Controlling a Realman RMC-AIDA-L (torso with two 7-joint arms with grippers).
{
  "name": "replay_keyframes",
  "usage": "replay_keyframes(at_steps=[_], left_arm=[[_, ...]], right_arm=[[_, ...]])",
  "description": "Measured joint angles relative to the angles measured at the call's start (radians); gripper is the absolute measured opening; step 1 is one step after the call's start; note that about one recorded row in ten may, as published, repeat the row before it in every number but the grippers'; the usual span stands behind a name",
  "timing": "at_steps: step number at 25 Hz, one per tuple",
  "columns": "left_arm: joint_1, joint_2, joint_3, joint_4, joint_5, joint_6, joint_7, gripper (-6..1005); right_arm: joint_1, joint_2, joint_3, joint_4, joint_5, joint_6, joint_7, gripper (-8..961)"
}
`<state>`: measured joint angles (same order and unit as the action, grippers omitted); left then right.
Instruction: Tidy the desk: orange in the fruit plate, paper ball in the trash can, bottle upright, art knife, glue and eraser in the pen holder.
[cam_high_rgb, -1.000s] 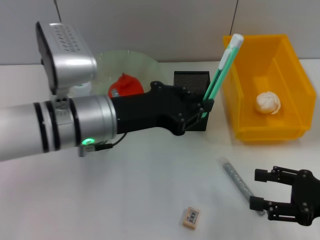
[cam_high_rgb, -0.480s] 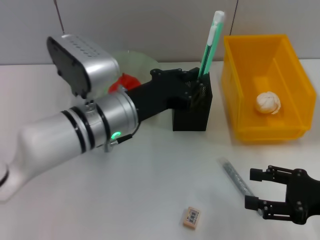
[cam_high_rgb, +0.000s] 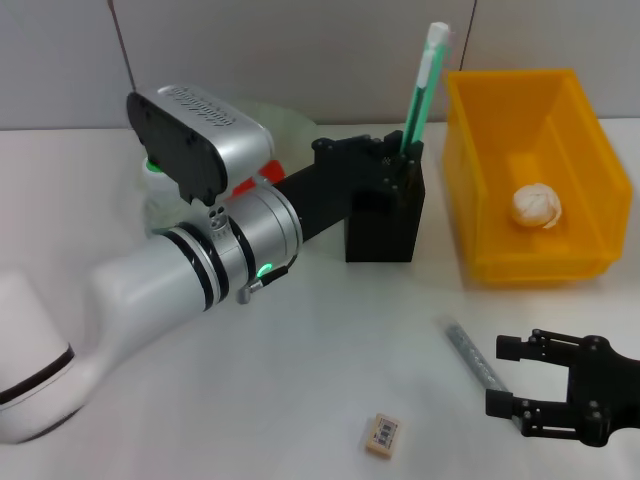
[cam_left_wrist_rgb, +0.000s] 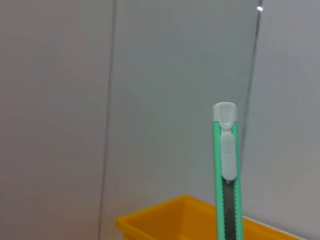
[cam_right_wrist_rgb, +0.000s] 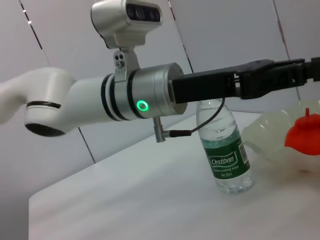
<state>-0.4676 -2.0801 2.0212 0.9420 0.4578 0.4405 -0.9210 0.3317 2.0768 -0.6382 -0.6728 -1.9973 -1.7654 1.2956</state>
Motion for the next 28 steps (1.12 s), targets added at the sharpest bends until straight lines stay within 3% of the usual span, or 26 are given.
replay_keyframes(at_steps=[1,2,4,9,14,28], left_arm=[[-0.009,0.000,0.020,-0.023,-0.114,0.002,0.097,207],[-0.009,0.000,0.020,-0.023,-0.114,0.002,0.097,207],[-0.035,0.000,0.047,-0.063,-0.258,0.003,0.204,208],[-0.085,0.000,0.060,-0.137,-0.371,0.004,0.260,210],[-0.125,0.000,0.062,-0.184,-0.391,0.006,0.262,212],[-0.150,0.000,0.060,-0.226,-0.400,0.006,0.273,217]], right_arm=[[0.000,0.000,0.000,0.000,0.000,0.000,0.000,776],[0.001,0.000,0.000,0.001,0.000,0.000,0.000,776],[0.005,0.000,0.000,0.003,0.000,0.000,0.000,776],[0.011,0.000,-0.001,0.013,0.000,-0.002,-0.001,776],[0.012,-0.001,-0.001,0.013,0.000,-0.002,-0.003,776],[0.020,-0.003,-0.001,0.013,0.000,-0.004,-0.007,776]])
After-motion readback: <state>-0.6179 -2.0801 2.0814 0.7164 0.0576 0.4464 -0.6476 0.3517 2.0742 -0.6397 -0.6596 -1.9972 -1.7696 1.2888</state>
